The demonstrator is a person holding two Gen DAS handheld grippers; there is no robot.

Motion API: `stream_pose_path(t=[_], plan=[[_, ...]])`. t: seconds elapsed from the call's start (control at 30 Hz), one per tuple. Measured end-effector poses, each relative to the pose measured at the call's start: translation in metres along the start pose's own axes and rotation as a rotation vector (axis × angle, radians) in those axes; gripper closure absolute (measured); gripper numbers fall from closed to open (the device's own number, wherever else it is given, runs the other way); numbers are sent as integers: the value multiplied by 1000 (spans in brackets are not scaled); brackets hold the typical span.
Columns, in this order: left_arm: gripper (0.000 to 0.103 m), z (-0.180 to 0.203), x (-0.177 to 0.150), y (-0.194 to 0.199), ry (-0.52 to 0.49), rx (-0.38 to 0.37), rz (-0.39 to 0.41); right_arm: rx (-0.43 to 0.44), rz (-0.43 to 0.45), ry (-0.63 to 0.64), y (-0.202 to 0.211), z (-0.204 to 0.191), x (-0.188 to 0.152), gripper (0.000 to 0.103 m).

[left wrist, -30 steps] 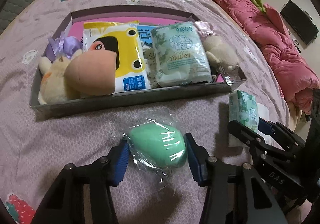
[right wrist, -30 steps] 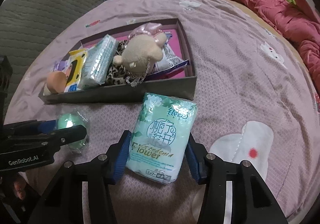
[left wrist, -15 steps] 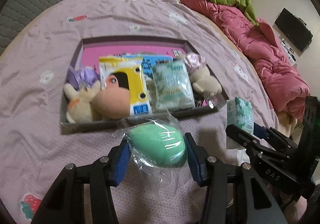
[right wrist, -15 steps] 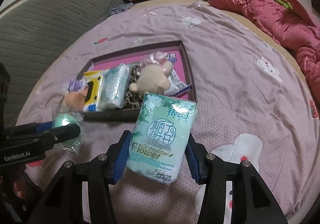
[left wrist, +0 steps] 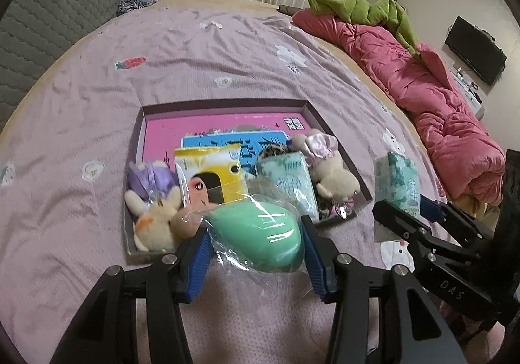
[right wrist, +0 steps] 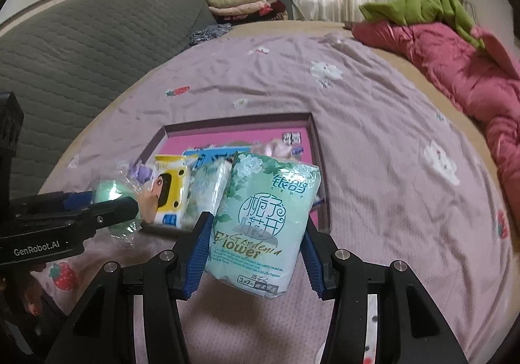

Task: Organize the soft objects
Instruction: 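Carry the green sponge and Flower tissue pack into the tray with both tools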

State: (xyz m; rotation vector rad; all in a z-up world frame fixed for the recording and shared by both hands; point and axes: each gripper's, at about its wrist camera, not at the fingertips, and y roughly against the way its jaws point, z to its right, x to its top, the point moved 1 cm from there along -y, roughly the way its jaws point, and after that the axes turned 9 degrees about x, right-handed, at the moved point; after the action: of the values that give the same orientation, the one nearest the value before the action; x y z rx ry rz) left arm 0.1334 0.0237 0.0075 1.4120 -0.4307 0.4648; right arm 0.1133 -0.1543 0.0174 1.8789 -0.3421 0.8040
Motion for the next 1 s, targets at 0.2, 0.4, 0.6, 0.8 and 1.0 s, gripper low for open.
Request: stream_pose_path(t=[0.2, 0.4, 0.6, 0.8, 1.0], plan=[[51, 2, 10, -5, -29, 13, 11, 0, 7, 43, -10, -7, 16, 50], [51, 2, 19, -11, -44, 19, 14, 9, 5, 63, -22, -10, 27, 50], [51, 0, 25, -23, -44, 24, 4, 17, -15, 75, -36, -8, 32, 50], [51, 1, 31, -45, -41, 40, -30, 12, -53, 101, -56, -4, 37, 50], [51, -1, 29, -67, -46, 72, -68, 6, -106, 103, -79, 4, 36, 50]])
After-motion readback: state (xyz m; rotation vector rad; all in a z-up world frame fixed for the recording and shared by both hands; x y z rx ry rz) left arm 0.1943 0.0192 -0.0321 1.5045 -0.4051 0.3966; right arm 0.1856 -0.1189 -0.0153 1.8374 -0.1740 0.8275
